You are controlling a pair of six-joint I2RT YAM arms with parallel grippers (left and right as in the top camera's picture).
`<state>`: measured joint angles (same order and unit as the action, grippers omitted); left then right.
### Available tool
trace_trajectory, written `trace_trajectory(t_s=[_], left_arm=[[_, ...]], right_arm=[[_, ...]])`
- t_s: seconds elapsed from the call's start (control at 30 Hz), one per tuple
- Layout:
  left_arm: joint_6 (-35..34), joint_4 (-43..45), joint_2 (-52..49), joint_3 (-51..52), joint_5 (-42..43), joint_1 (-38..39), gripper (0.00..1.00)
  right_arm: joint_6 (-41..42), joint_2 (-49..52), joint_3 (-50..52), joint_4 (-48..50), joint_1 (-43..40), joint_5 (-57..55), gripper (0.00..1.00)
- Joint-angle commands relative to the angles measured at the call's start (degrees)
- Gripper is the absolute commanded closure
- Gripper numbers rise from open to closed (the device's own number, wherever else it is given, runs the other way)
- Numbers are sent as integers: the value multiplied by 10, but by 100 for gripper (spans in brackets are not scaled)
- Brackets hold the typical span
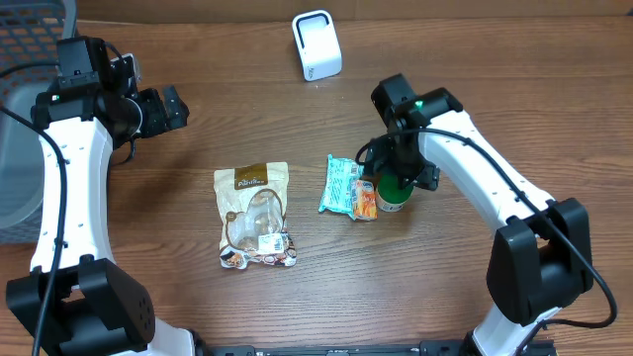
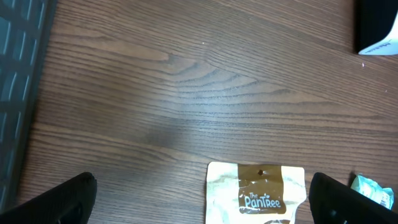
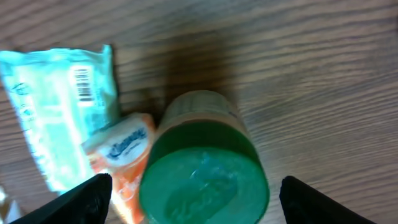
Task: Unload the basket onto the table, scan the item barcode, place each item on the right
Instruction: 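Lift the green-lid jar with the right gripper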
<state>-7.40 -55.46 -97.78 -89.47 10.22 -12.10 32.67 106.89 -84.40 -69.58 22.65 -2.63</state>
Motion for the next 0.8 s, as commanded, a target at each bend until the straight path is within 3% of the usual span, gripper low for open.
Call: trace_trajectory(t_s=[0.0,0.2,0.47,0.63,0.77], left_arm=[[-5,0,0,-2,-4,1,0],[-5,0,0,-1,-3,1,0],[-5,0,0,-1,-4,1,0],[-5,0,0,-2,-4,1,0],[-5,0,0,-1,-4,1,0]], right_arm=[[10,-7,25,17,2,-16,12],[10,-7,47,40,2,-16,16],[-36,-7,47,40,2,-18,39],[-125,-7,47,40,2,-23,39],[-160,-7,47,40,2,-62,32]])
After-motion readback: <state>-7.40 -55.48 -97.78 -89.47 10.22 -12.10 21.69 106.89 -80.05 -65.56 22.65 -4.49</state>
